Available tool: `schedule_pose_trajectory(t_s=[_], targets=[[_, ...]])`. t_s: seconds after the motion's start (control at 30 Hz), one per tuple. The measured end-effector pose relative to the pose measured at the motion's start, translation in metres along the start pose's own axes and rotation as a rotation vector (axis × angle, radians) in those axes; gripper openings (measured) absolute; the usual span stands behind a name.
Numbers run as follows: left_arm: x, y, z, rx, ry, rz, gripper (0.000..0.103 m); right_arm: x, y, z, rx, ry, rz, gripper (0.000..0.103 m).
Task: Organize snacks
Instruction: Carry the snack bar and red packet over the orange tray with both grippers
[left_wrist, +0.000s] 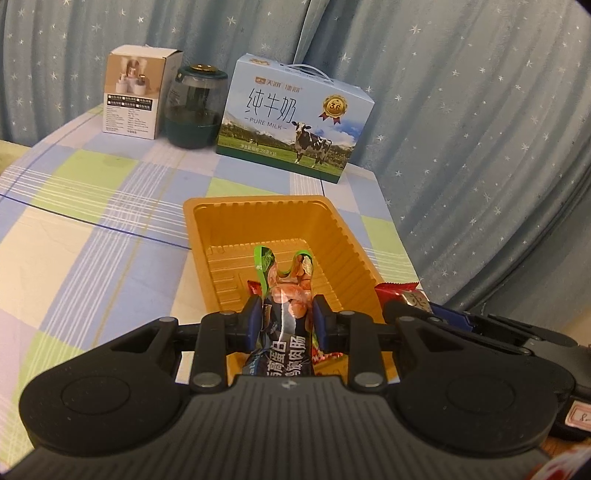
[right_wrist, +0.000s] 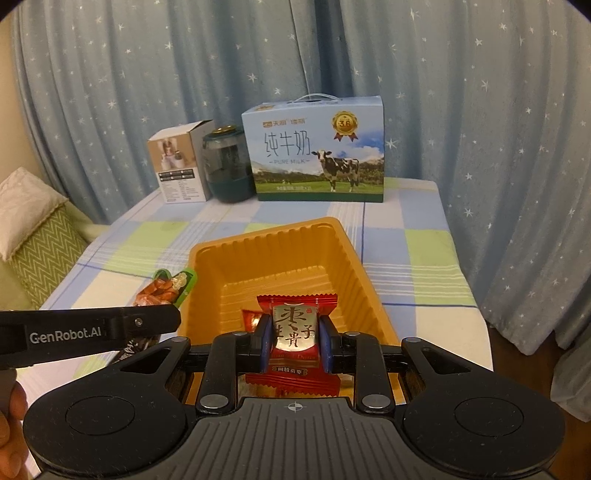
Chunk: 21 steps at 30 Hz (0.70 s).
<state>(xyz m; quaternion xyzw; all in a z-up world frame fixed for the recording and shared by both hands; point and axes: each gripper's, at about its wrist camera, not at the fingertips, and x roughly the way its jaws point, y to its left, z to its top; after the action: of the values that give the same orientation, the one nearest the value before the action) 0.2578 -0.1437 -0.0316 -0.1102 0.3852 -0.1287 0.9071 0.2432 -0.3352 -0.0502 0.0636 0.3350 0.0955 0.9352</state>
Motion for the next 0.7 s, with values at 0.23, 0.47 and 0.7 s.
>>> schedule_pose_trajectory(t_s=[0.23,0.47,0.7], targets=[[0.031,0.007,0.010,-0.031,0.006,0.010,0.026,0.024,-0.014,0.008,0.024,0.003,-0.005,0.027],[0.061,0.015,0.010,-0.042,0.030,0.027,0.026,0.040,-0.022,0.006,0.030,0.021,-0.013,0.027],[0.075,0.019,0.011,-0.054,0.038,0.031,0.027,0.047,-0.027,0.006,0.052,0.025,-0.017,0.027]])
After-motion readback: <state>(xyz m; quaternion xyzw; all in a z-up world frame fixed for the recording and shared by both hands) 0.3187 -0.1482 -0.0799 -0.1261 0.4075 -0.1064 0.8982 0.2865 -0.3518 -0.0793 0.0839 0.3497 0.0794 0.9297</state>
